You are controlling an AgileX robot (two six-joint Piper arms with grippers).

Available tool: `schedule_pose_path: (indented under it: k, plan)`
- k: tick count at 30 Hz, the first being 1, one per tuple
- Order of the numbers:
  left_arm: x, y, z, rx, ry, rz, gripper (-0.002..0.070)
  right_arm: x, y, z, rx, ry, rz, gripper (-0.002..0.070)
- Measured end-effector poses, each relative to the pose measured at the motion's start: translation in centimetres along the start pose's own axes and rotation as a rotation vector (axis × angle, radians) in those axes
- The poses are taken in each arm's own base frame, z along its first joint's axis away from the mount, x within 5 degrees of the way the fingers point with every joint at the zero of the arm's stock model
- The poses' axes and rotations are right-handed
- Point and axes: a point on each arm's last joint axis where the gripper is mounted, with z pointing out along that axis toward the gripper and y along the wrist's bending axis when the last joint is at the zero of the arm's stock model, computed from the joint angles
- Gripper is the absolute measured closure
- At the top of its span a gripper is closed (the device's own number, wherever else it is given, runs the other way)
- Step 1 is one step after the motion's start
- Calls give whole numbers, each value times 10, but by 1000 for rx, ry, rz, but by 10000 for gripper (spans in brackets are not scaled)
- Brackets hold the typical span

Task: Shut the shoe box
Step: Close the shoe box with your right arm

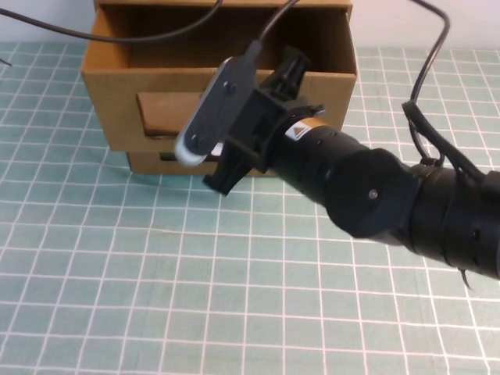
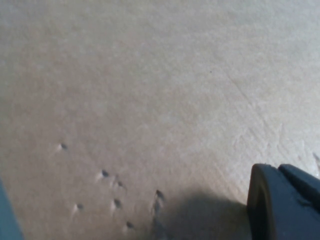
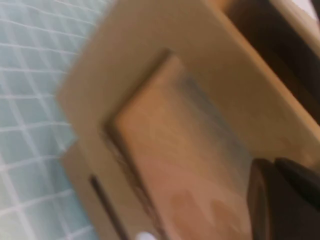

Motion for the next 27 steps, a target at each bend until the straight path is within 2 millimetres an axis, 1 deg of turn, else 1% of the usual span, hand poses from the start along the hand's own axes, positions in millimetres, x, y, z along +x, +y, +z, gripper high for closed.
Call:
schedule_pose_path:
  k: [2,6,9,14,18,21,25,27]
  plan:
    - [0,0,0,0,0,0,680,7,-4,3,24,19,3,690]
    - [0,0,0,1,2,0,680,24,-4,15,50,63,1,690]
    - [0,0,0,1,2,6,680,29,-6,25,65,79,16,690]
    - [0,0,0,1,2,7,680,21,-19,44,95,55,36,690]
    - [0,0,0,1,2,7,680,17,-28,55,76,43,56,690]
    - [0,0,0,1,3,8,680,17,-30,56,33,44,67,690]
    - [0,0,0,2,5,8,680,17,-22,55,-86,51,74,690]
    - [0,0,0,3,6,9,680,13,-20,52,-140,45,76,690]
